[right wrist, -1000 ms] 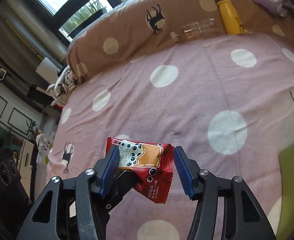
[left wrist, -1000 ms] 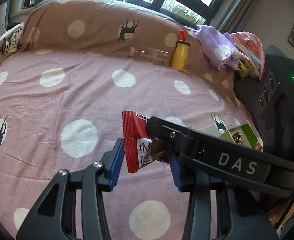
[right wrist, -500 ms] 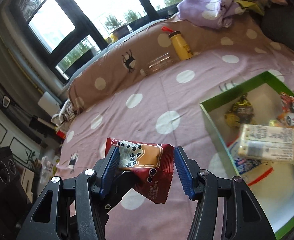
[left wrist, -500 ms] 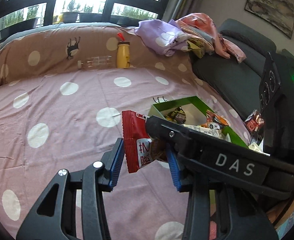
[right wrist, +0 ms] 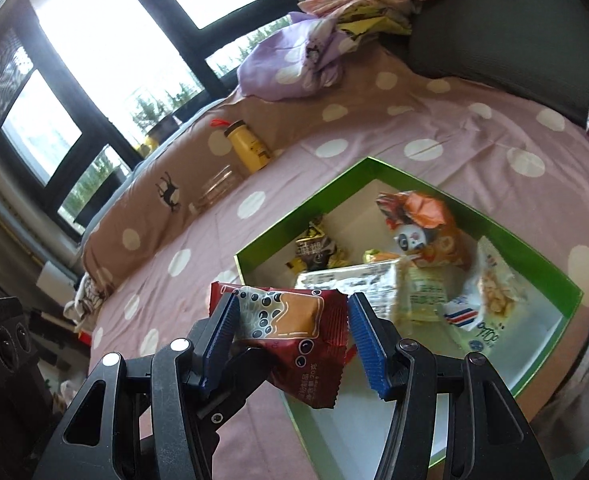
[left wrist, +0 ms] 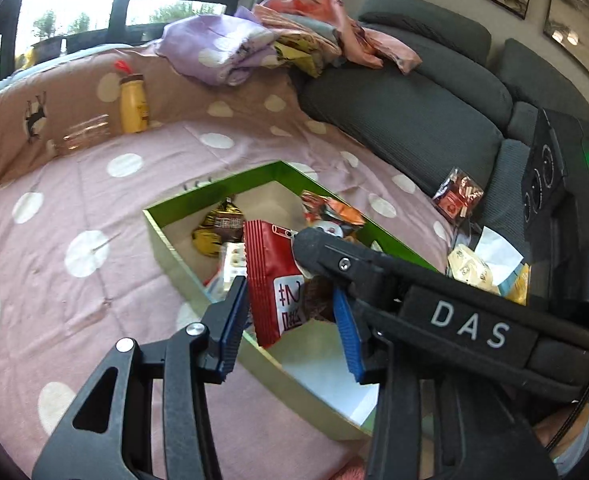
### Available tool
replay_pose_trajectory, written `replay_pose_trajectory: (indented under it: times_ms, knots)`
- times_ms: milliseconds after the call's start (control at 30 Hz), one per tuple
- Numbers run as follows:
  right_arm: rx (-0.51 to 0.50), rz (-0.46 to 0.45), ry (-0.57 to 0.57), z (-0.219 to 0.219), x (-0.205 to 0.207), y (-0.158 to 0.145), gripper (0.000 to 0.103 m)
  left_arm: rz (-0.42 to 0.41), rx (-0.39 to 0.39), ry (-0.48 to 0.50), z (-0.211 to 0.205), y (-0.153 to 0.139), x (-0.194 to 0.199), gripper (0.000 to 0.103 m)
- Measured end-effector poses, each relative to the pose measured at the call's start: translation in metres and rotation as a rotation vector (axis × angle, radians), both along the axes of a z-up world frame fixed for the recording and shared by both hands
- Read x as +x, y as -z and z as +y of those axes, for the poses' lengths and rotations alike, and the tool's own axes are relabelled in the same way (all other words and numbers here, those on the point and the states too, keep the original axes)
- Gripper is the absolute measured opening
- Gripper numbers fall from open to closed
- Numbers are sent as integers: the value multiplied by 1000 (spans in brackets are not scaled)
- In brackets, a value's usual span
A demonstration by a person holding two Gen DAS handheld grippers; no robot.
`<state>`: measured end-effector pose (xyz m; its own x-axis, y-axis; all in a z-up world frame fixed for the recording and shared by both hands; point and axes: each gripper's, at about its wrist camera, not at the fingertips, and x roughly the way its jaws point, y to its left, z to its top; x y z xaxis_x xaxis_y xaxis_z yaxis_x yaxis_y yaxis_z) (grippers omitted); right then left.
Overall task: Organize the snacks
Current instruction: 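Carry the red candy pack over the green box and release it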
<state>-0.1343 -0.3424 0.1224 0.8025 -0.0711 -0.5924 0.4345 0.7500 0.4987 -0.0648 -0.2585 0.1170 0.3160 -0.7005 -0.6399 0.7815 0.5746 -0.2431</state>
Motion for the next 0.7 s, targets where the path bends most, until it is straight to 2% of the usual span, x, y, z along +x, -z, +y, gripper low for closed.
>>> replay_pose_trajectory:
  times_ms: [100, 167, 200, 267, 333, 400, 700]
  knots:
    - [37, 13, 32, -15, -4, 8, 59, 12, 21, 22, -14, 5, 0, 44]
    - [67, 20, 54, -22, -7, 13, 60, 37, 18, 36, -19, 7, 1, 49]
    - [79, 25, 63, -25, -8, 15, 61, 47, 19, 35, -21, 8, 1, 54]
    - [98, 29, 87, -30, -11, 18, 70, 41, 28, 22, -23, 9, -1, 62]
    - [75, 43, 118, -31, -14, 16, 78, 31, 41, 11, -24, 10, -3, 76]
    - [39, 67, 156, -30, -17, 14, 79, 28, 42, 1, -22, 9, -4, 81]
    - [-43, 90, 223, -25, -27, 2, 80, 11, 5, -23, -6, -1, -10, 84]
